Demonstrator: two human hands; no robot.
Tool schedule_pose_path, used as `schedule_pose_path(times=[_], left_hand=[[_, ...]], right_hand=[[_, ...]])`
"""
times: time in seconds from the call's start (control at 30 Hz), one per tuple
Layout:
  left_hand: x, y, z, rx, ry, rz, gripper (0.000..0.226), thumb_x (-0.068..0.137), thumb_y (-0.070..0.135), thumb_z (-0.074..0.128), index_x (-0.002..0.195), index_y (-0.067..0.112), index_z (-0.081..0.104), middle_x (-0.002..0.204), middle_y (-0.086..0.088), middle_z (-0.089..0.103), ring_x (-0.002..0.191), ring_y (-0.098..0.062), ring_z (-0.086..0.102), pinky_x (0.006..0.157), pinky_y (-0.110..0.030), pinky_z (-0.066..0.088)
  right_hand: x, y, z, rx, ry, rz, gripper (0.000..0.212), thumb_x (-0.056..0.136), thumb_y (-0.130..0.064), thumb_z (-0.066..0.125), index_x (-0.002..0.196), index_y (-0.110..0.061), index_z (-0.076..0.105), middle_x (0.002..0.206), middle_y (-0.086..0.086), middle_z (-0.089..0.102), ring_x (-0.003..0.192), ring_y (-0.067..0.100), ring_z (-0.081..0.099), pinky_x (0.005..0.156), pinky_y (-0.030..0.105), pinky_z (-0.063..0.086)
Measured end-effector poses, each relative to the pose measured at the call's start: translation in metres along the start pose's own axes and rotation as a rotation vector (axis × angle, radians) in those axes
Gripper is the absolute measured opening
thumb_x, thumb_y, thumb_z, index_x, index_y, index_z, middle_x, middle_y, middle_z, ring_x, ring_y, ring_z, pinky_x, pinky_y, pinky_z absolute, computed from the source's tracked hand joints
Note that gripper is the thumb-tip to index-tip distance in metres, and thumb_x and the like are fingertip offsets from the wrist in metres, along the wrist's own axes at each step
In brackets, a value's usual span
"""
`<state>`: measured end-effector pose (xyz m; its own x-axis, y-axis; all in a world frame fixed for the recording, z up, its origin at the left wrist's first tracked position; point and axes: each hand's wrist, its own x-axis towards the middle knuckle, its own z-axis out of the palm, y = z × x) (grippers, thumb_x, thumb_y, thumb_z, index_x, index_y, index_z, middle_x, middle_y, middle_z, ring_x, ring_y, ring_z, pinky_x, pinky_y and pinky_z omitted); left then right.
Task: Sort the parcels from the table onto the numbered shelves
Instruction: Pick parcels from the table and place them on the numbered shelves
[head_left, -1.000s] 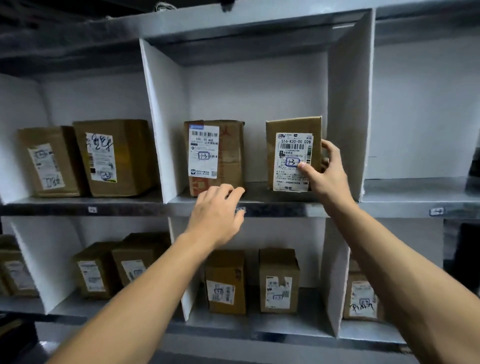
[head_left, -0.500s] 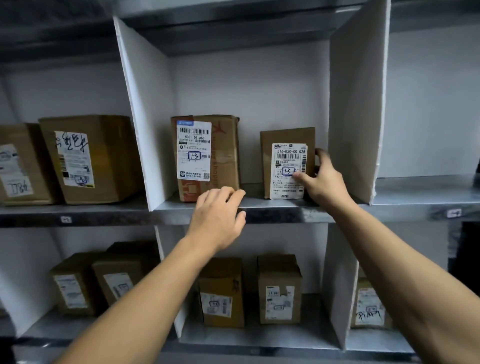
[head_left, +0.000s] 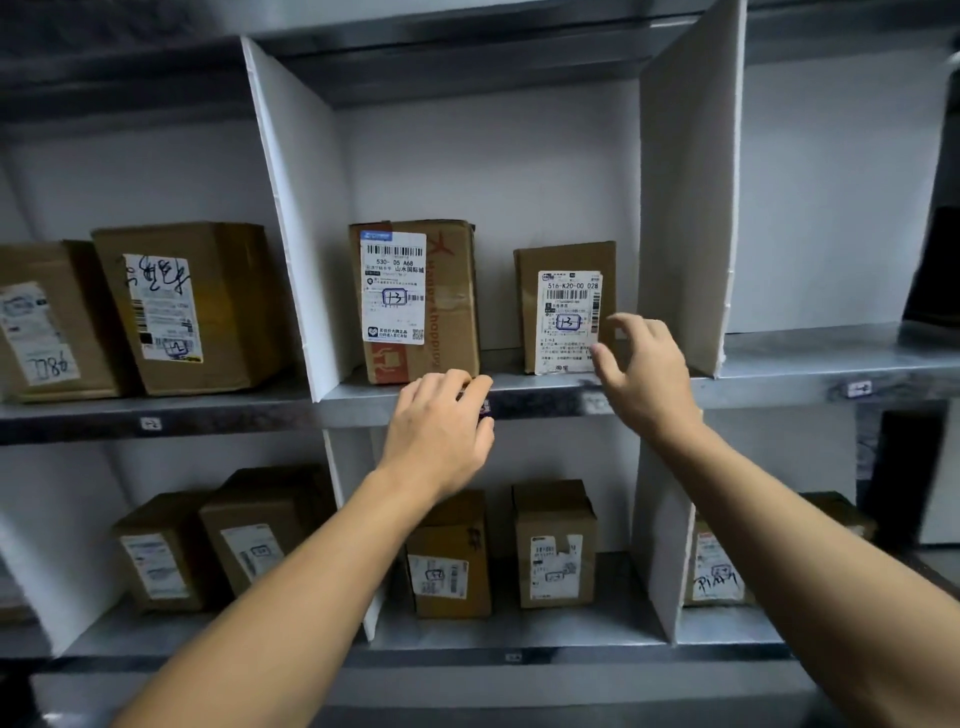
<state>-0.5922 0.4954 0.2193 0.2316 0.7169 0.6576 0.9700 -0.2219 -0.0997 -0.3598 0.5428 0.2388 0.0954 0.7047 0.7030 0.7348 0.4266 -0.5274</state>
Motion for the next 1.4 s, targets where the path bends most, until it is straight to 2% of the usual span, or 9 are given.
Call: schedule_pose_path(times=[0.1, 0.17, 0.3, 0.43, 0.57, 0.73, 1.0, 1.13, 1.4], left_hand=[[-0.019, 0.005, -0.001, 0.019, -0.027, 0.001, 0.046, 0.093, 0.040, 0.048, 0.135, 0.021, 0.050, 0.128, -0.001, 0.056, 0.117, -0.024, 0.049, 0.101, -0.040, 0.035], [-0.035, 0.011, -0.002, 0.020, -0.059, 0.006, 0.048, 0.093, 0.041, 0.048, 0.136, 0.021, 0.049, 0.131, -0.001, 0.055, 0.119, -0.025, 0.049, 0.102, -0.040, 0.034], [-0.075, 0.028, -0.005, -0.030, -0.130, 0.051, 0.045, 0.092, 0.039, 0.049, 0.133, 0.021, 0.051, 0.128, -0.002, 0.056, 0.117, -0.026, 0.050, 0.102, -0.040, 0.035], [-0.130, 0.048, -0.001, -0.094, -0.234, 0.103, 0.046, 0.092, 0.040, 0.050, 0.133, 0.021, 0.051, 0.128, -0.003, 0.057, 0.116, -0.027, 0.052, 0.100, -0.041, 0.038], [-0.187, 0.076, 0.004, -0.162, -0.370, 0.142, 0.049, 0.096, 0.041, 0.043, 0.141, 0.023, 0.043, 0.136, -0.001, 0.051, 0.122, -0.025, 0.046, 0.104, -0.040, 0.035], [-0.228, 0.119, 0.007, -0.199, -0.496, 0.238, 0.050, 0.096, 0.043, 0.040, 0.142, 0.024, 0.039, 0.139, -0.001, 0.048, 0.125, -0.025, 0.043, 0.104, -0.040, 0.033], [-0.235, 0.222, 0.008, -0.317, -0.542, 0.445, 0.047, 0.095, 0.044, 0.042, 0.138, 0.024, 0.042, 0.136, -0.001, 0.049, 0.124, -0.027, 0.043, 0.103, -0.042, 0.032], [-0.235, 0.300, 0.006, -0.378, -0.538, 0.580, 0.046, 0.095, 0.043, 0.043, 0.137, 0.025, 0.043, 0.134, -0.001, 0.051, 0.123, -0.027, 0.045, 0.104, -0.042, 0.031], [-0.245, 0.500, -0.015, -0.500, -0.486, 0.840, 0.045, 0.094, 0.044, 0.045, 0.136, 0.027, 0.045, 0.129, 0.002, 0.053, 0.119, -0.025, 0.048, 0.102, -0.040, 0.034]], right_hand=[[-0.040, 0.002, -0.001, -0.219, -0.013, -0.200, 0.039, 0.096, -0.035, 0.060, 0.129, -0.013, 0.059, 0.124, 0.012, 0.061, 0.108, 0.030, 0.058, 0.087, 0.038, 0.050], [-0.066, 0.002, -0.002, -0.343, -0.050, -0.258, 0.037, 0.096, -0.038, 0.057, 0.125, -0.014, 0.059, 0.119, 0.012, 0.063, 0.102, 0.030, 0.059, 0.081, 0.039, 0.051], [-0.126, 0.002, -0.011, -0.551, -0.227, -0.229, 0.040, 0.095, -0.045, 0.047, 0.123, -0.019, 0.054, 0.118, 0.010, 0.060, 0.101, 0.033, 0.059, 0.077, 0.041, 0.052], [-0.201, 0.000, -0.028, -0.634, -0.371, -0.166, 0.046, 0.092, -0.048, 0.035, 0.120, -0.018, 0.055, 0.110, 0.010, 0.060, 0.094, 0.036, 0.058, 0.075, 0.041, 0.046], [-0.274, 0.013, -0.049, -0.723, -0.485, -0.123, 0.038, 0.092, -0.046, 0.052, 0.117, -0.018, 0.057, 0.108, 0.011, 0.062, 0.091, 0.037, 0.060, 0.074, 0.042, 0.048], [-0.340, 0.025, -0.092, -0.807, -0.651, 0.021, 0.041, 0.096, -0.050, 0.046, 0.123, -0.020, 0.053, 0.117, 0.010, 0.058, 0.100, 0.036, 0.058, 0.082, 0.042, 0.046], [-0.400, 0.060, -0.181, -0.882, -0.564, 0.312, 0.042, 0.095, -0.051, 0.046, 0.125, -0.021, 0.053, 0.119, 0.009, 0.056, 0.105, 0.036, 0.057, 0.082, 0.042, 0.046], [-0.436, 0.088, -0.245, -0.946, -0.508, 0.472, 0.045, 0.098, -0.054, 0.039, 0.131, -0.024, 0.046, 0.127, 0.008, 0.052, 0.113, 0.034, 0.053, 0.085, 0.042, 0.044], [-0.510, 0.151, -0.408, -1.066, -0.437, 0.821, 0.045, 0.097, -0.054, 0.039, 0.133, -0.027, 0.046, 0.130, 0.006, 0.051, 0.116, 0.031, 0.052, 0.086, 0.042, 0.046]])
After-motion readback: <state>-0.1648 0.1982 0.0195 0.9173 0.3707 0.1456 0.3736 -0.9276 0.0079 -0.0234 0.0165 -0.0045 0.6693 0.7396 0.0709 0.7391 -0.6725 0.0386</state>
